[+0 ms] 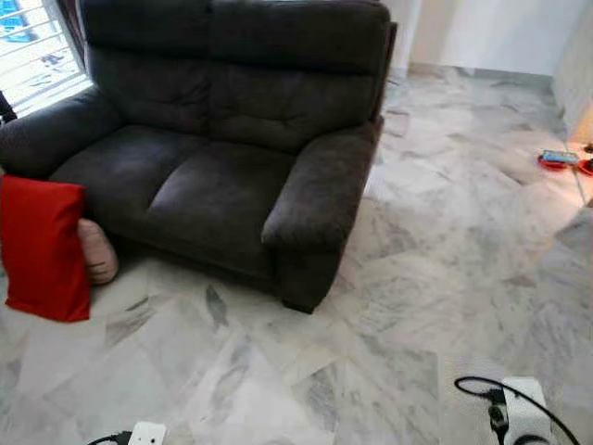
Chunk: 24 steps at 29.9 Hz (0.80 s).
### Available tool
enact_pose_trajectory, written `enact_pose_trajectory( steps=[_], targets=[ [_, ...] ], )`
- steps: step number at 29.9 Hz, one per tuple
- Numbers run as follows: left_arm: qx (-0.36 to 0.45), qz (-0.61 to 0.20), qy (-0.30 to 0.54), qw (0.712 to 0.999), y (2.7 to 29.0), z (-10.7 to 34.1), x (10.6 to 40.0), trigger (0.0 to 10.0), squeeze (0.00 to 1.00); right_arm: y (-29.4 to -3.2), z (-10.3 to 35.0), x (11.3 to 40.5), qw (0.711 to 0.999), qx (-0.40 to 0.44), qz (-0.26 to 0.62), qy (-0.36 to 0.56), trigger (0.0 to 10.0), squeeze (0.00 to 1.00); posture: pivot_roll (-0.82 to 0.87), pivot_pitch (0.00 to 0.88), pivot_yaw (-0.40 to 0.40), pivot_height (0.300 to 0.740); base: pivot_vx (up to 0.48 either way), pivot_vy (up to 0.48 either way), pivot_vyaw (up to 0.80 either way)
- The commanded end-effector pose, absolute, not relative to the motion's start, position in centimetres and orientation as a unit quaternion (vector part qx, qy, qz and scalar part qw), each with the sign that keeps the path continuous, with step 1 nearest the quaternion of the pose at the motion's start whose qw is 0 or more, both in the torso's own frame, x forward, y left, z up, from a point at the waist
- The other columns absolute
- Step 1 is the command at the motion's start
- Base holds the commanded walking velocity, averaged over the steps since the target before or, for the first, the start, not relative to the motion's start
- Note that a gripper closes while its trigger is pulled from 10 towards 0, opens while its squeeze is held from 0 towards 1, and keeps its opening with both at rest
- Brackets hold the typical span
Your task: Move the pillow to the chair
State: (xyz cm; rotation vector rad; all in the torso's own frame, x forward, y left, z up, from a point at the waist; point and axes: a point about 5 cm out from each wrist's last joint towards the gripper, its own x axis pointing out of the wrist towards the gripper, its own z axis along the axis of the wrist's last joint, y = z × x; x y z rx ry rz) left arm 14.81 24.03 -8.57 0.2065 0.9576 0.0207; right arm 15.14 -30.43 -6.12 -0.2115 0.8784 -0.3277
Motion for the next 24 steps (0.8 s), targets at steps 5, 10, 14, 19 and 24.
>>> enact_pose_trajectory(
  steps=[5,10,14,19,24],
  targets=[
    [0.1,0.015,0.47,0.877,24.6,-8.7,14.1,10.0,0.0,-24.8,-10.8,7.0,0.816,-0.03,-0.146,0.558,10.0,0.0,-0.02,0.0,0.042,0.74,0.0,0.0,0.0],
    [0.107,0.009,0.474,0.874,24.7,-8.7,14.0,10.0,0.0,-22.2,-11.7,5.3,0.798,-0.026,-0.123,0.59,10.0,0.0,-0.02,0.0,0.048,0.74,0.0,0.0,0.0],
    [0.109,0.011,0.476,0.873,24.9,-8.7,13.9,10.0,0.0,-21.9,-11.5,6.6,0.821,0.018,-0.143,0.552,10.0,0.0,-0.02,0.0,0.049,0.74,0.0,0.0,0.0],
    [0.108,0.011,0.476,0.873,24.9,-8.7,13.9,10.0,0.0,-22.0,-10.9,8.9,0.844,0.062,-0.169,0.506,10.0,0.0,-0.02,0.0,0.047,0.74,0.0,0.0,0.0],
    [0.1,0.017,0.474,0.874,24.9,-8.7,13.9,10.0,0.0,-21.8,-10.4,11.2,0.862,0.074,-0.162,0.475,10.0,0.0,-0.01,0.0,0.036,0.74,0.0,0.0,0.0]
  ],
)
